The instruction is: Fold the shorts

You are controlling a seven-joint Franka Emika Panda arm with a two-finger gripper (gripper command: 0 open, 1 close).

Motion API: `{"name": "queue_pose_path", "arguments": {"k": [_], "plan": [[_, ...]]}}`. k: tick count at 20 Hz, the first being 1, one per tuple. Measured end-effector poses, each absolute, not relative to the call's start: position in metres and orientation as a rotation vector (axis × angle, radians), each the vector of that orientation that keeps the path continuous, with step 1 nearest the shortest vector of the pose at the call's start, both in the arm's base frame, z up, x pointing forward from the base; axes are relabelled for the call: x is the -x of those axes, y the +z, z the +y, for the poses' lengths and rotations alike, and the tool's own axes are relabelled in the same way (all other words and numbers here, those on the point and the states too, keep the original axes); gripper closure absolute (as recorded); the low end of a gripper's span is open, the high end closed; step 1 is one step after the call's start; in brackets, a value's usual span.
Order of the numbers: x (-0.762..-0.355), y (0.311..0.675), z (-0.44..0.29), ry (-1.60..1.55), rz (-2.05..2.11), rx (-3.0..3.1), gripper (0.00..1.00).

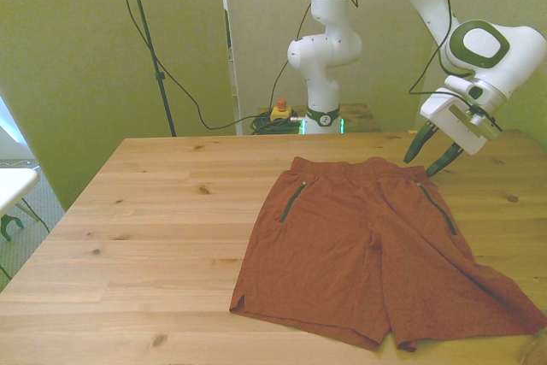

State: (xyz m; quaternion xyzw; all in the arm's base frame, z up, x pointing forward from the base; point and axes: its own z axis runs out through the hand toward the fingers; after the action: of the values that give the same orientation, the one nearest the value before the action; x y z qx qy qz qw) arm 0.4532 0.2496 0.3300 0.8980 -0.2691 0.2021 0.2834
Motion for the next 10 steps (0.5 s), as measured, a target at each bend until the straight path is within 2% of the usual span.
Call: {"name": "queue_pose_path", "arguments": {"k": [10], "plan": [[-0.4501,0.3234,0.2449,0.525,-0.715,-2.394,1.00]]}}
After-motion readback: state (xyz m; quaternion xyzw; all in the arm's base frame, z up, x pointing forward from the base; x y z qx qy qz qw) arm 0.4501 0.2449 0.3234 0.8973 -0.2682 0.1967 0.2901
